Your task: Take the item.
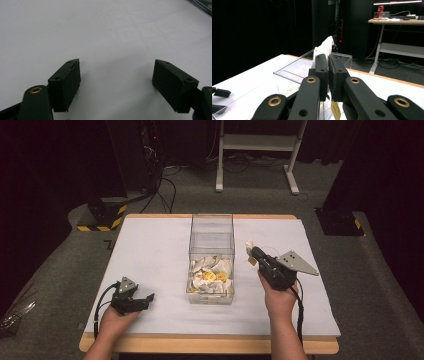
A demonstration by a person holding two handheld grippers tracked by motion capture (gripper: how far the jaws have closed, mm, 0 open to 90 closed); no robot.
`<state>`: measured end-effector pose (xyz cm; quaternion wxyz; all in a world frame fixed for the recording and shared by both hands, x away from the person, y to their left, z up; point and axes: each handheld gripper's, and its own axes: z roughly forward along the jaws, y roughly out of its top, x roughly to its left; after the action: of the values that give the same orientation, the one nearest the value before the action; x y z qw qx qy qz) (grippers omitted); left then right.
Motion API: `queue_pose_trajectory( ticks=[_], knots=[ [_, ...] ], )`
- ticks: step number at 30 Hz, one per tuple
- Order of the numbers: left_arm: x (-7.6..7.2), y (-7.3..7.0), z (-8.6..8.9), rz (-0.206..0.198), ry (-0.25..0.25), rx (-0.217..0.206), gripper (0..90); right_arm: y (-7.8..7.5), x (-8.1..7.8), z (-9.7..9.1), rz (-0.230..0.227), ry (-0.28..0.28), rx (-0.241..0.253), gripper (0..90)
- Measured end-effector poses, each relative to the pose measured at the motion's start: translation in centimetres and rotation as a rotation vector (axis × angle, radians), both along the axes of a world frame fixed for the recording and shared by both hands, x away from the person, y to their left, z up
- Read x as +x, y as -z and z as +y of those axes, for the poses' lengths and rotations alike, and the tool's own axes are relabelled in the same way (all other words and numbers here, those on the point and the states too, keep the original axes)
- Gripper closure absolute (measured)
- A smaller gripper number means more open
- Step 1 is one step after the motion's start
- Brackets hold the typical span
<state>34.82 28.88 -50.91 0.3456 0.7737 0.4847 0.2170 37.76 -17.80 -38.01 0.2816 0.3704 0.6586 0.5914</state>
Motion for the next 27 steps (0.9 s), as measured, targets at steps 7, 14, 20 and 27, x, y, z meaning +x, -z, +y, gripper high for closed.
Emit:
queue_pose_trajectory(
  ticks=[7,14,20,27],
  knots=[
    [0.0,0.0,0.0,0.000,0.000,0.000,22.8,0.2,0.3,-1.2,0.013,0.030,0.013,86.8],
    [0.0,0.0,0.0,0.000,0.000,0.000,22.8,0.4,0.5,-2.2,0.019,0.061,0.022,86.7],
    [0.0,0.0,0.0,0.000,0.000,0.000,22.8,0.6,0.7,-3.0,0.025,0.084,0.031,86.8],
    [0.0,0.0,0.0,0.000,0.000,-0.001,22.8,0.7,0.9,-3.8,0.027,0.105,0.033,86.7]
  ],
)
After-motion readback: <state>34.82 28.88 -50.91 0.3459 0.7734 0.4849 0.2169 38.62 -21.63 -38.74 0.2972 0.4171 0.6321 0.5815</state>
